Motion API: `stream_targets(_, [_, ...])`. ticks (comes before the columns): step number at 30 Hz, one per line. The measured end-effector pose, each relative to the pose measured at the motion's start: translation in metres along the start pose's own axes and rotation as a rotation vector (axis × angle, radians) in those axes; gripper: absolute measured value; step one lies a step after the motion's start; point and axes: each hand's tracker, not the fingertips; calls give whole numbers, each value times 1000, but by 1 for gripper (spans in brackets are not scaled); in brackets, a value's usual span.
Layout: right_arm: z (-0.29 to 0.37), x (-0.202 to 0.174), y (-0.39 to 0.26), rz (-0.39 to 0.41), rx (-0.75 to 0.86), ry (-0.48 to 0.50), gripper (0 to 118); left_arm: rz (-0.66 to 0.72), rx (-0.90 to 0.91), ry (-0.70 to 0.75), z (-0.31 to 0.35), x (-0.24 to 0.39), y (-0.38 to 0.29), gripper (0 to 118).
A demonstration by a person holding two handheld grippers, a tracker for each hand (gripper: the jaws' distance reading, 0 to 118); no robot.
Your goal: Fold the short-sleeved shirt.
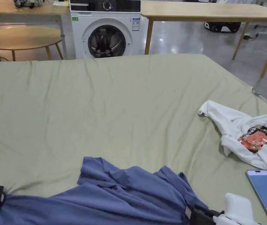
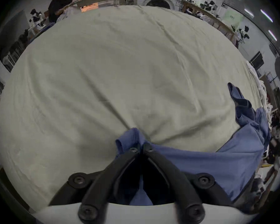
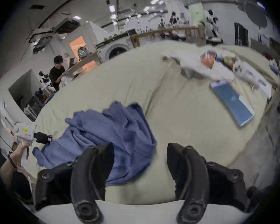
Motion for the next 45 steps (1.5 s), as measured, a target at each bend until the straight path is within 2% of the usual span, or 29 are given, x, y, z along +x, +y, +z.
stream_targets(1, [-12,3,-2,-22,-37,-7,59,-3,3,1,0,-2,0,0])
stream_targets(2, [-19,5,-4,-41,-70,15,18,-11,9,1,1,-1,-2,0])
stream_targets(3, [-19,6,-7,-86,-64,46,5,-23,26,2,2,0,-6,0])
stream_targets(5, [-5,0,-7,-51,-19,27,5,-27,80,-10,5,-4,-12,0])
stream_targets(7, [13,-6,3,-13,41,53,5,1,175,-40,22,-9,-21,0])
stream_targets(9, [32,-14,14,21,103,83,5,41,331,-58,56,-15,-29,0])
stream_targets(12, [49,-28,39,70,189,143,5,101,491,-191,128,-23,-37,0])
stream_targets(16, [73,-59,80,168,296,174,5,50,726,-170,228,-22,-46,0])
stream_targets(18, [83,-73,105,186,336,182,5,13,852,-169,259,-42,-39,0])
stream_targets(20, [98,-91,129,224,402,204,5,46,933,-154,293,-47,-34,0])
stream_targets(22, [111,-105,157,214,452,237,5,47,1007,-150,318,-50,-26,0])
stream_targets(26, [132,-132,215,238,552,272,5,58,1103,-136,353,-48,-2,0])
stream_targets(34, [152,-193,330,285,642,240,5,66,1157,-98,399,-31,73,0])
stream_targets(39, [137,-220,382,281,655,214,5,56,1159,-64,402,-24,130,0])
stream_targets(45, [92,-242,418,322,631,155,5,33,1096,12,372,-31,178,0])
